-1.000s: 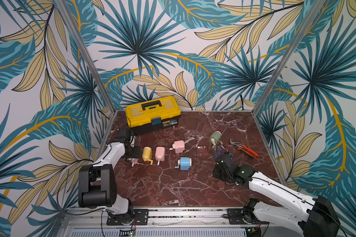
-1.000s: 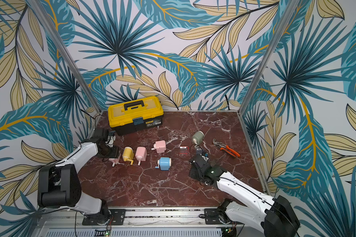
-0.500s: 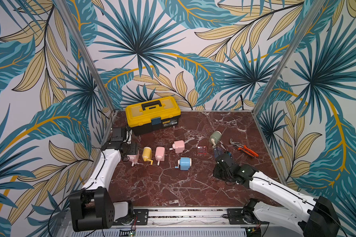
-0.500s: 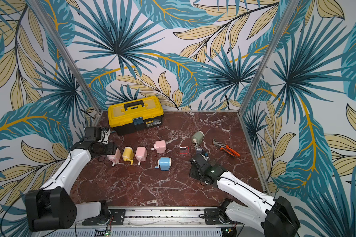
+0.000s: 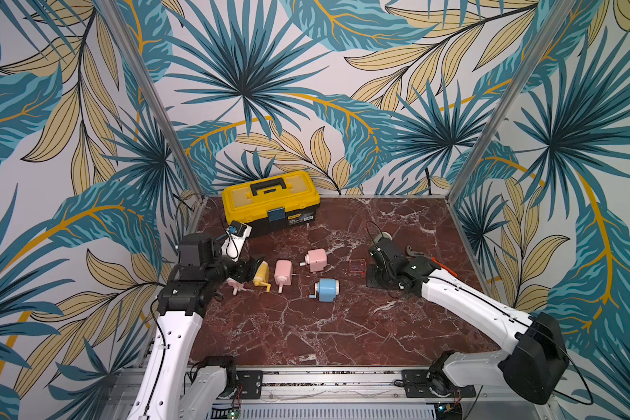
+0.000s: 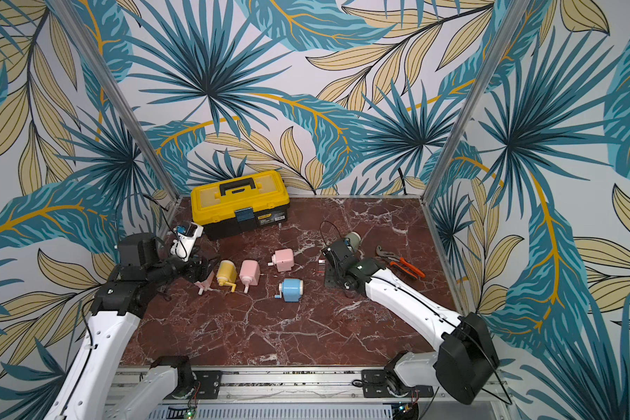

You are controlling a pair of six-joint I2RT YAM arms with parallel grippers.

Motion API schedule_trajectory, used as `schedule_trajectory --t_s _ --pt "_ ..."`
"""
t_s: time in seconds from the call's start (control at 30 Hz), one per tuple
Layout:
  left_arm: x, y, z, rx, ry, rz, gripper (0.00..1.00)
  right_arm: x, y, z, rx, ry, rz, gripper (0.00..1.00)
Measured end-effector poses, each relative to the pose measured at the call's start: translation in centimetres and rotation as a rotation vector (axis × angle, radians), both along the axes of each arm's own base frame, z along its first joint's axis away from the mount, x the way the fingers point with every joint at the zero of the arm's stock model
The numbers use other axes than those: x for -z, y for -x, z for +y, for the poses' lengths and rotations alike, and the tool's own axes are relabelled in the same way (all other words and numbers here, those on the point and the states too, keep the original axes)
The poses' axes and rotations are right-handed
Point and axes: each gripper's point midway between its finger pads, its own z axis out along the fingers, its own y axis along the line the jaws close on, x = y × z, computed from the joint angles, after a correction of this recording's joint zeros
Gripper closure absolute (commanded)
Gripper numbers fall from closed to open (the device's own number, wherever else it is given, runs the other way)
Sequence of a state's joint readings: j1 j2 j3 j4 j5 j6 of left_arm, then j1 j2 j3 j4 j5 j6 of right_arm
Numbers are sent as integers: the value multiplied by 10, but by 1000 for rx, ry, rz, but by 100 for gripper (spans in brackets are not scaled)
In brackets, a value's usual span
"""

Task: Put the tray back into the pencil sharpener
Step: Pick up the container from the center of the board.

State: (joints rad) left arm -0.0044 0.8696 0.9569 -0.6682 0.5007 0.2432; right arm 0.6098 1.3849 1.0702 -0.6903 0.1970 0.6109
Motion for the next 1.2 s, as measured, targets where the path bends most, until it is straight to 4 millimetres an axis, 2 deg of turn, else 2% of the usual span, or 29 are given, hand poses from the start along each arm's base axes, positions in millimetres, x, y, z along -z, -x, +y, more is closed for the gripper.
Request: schedule_trajectory --t_s 0.17,0.27,0.5,0.67,0.87,1.1,1.2 --pt "0 12 -29 126 34 10 26 4 -34 1 -13 75 25 59" --pt "2 19 -47 191 37 20 26 15 -40 -10 1 121 58 59" --pt "22 44 -101 373 -30 70 28 23 -47 -55 136 179 91 57" --pt "44 57 -130 456 -108 116 28 33 -42 -89 245 178 120 56" --pt "71 58 -150 482 -204 176 29 42 -44 -108 346 135 134 53" --pt "76 54 -163 487 -258 172 29 49 -40 -107 577 -4 146 52" --pt "77 52 -165 484 -269 168 29 58 -31 -106 714 -78 171 52"
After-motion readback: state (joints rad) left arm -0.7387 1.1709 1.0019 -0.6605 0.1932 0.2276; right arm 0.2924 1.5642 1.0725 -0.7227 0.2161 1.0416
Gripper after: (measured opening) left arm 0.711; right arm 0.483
